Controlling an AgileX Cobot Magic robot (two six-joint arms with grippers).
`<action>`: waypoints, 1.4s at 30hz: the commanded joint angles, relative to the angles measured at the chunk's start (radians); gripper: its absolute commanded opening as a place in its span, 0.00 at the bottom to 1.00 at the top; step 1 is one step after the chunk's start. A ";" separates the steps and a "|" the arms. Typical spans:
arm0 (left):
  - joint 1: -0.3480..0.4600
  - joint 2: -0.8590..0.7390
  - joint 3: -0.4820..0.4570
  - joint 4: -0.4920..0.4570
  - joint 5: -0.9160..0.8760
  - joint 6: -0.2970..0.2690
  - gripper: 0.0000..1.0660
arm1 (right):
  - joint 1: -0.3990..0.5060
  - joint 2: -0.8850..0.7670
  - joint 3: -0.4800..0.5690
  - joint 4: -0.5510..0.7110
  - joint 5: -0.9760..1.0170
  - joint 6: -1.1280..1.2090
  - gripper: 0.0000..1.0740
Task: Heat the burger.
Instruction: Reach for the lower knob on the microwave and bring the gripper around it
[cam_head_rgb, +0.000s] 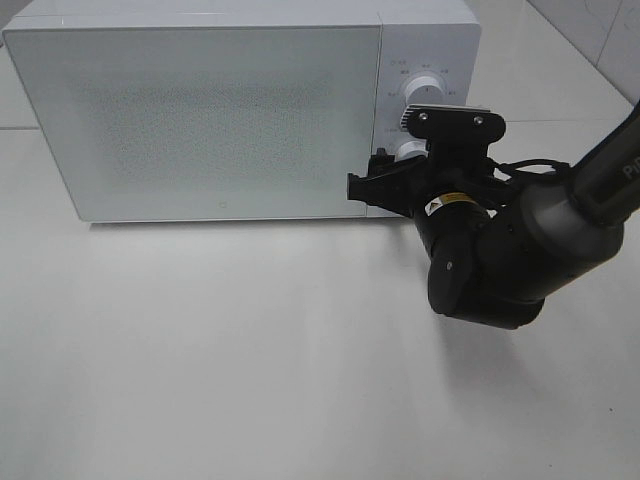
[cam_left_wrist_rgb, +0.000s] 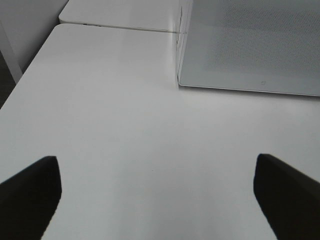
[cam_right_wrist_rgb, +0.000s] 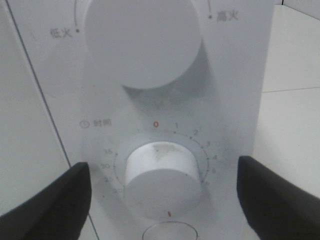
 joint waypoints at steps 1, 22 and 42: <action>0.004 -0.021 0.003 -0.002 -0.007 -0.002 0.96 | -0.011 0.001 -0.020 -0.014 -0.005 0.005 0.70; 0.004 -0.021 0.003 0.002 -0.006 0.002 0.96 | -0.031 -0.013 -0.051 -0.031 -0.025 -0.033 0.70; 0.004 -0.021 0.003 0.003 -0.006 0.002 0.96 | -0.021 -0.014 -0.051 -0.028 -0.032 -0.040 0.42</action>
